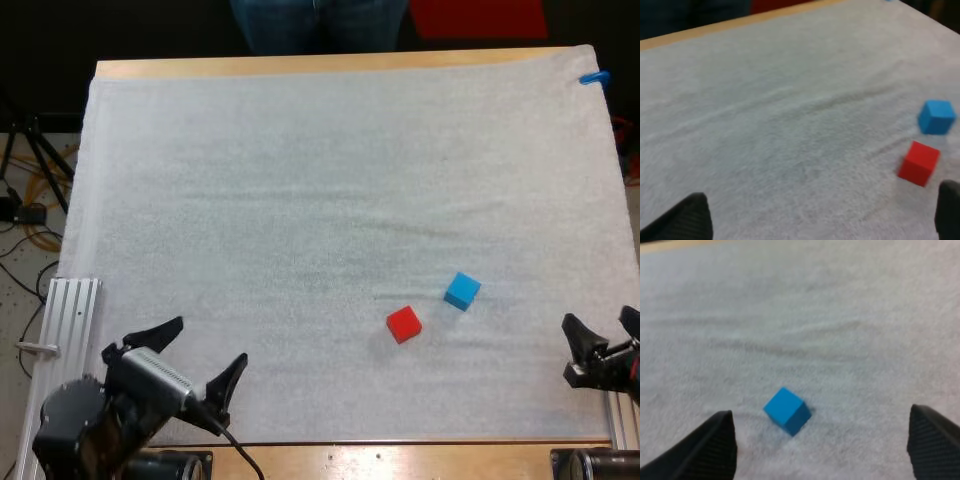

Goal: Stack red cube on blue cube

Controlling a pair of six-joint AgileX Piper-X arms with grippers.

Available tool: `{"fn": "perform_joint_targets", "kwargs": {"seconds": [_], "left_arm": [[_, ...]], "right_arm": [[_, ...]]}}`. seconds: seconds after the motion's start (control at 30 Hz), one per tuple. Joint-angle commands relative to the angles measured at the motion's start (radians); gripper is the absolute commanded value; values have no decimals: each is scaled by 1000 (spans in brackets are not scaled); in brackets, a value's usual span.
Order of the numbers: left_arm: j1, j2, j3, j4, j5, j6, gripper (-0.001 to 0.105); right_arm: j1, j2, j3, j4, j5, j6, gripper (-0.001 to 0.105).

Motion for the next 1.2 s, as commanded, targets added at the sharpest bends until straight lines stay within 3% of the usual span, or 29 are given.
{"fn": "perform_joint_targets", "kwargs": {"seconds": [0.0, 0.27, 0.47, 0.6, 0.87, 1.07, 1.17], "left_arm": [[-41, 32, -31, 1, 13, 23, 87], [-288, 199, -147, 28, 13, 75, 87], [-417, 263, -170, 70, -3, 97, 87], [-451, 277, -170, 65, -23, 97, 87], [-452, 278, -170, 59, -45, 97, 87], [-452, 278, -170, 59, -45, 97, 87], [-452, 278, -170, 59, -45, 97, 87]], "right_arm": [[13, 34, -34, 20, -36, -27, 69], [172, 223, -182, 97, -38, -55, 69], [344, 327, -234, 105, -16, -23, 69], [454, 395, -249, 105, 15, 6, 69], [704, 633, -288, 85, 188, 40, 69], [782, 829, -290, 47, 285, 45, 69], [781, 908, -290, 37, 285, 59, 69]]}}
